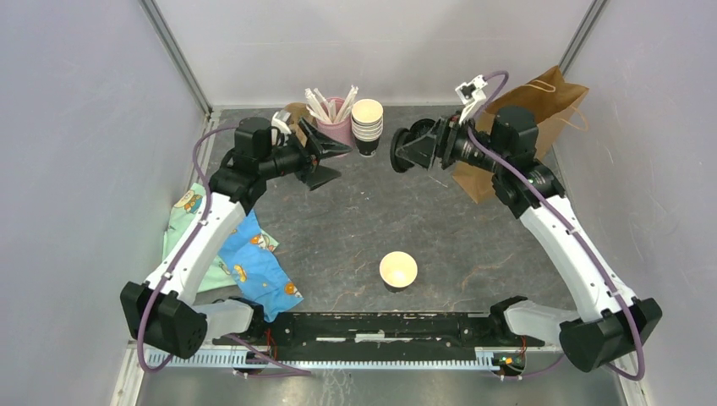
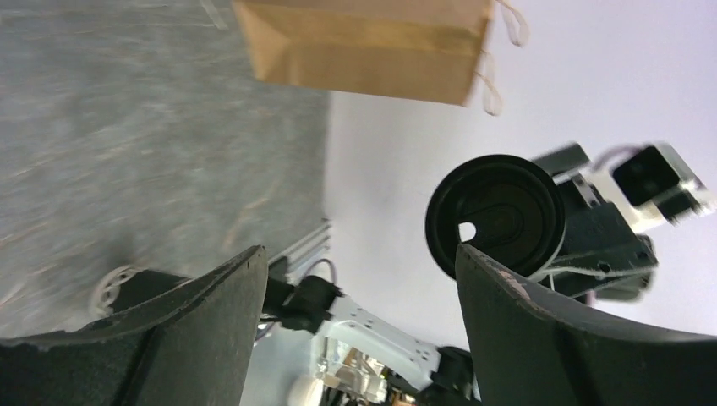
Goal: Pack the takeout coffee
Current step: Close the cup lid on the coffee cup.
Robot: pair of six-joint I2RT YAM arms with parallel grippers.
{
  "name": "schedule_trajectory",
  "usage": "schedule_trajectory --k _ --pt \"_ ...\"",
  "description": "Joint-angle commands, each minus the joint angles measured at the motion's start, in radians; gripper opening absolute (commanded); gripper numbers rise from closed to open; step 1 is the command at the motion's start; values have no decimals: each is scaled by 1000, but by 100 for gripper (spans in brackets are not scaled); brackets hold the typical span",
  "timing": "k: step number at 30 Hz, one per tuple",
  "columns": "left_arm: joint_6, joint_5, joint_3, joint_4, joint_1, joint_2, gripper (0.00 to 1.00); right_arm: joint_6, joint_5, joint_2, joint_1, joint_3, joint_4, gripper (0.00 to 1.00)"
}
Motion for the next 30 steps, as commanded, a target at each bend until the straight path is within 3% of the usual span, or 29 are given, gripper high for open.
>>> schedule_trajectory --k 1,5,8,15,19,23,30 --pt "198 -93 17 -280 27 -48 88 -499 222 -55 3 60 -544 65" --pt "180 -82 -13 -250 26 -38 89 -601 334 -88 70 4 -666 66" --pt "176 -86 -36 -224 25 -35 91 -594 445 -70 240 4 -730 66" --pt "205 -111 -92 -204 6 -45 95 -559 719 56 514 173 -892 67" --pt "281 -201 -50 -319 8 -62 96 -548 864 149 641 251 -994 67" --pt "350 -260 -1 -408 8 -62 97 -523 898 203 697 280 -1050 67" --pt "351 -259 -44 -411 8 -89 97 -499 884 247 728 242 -1073 67"
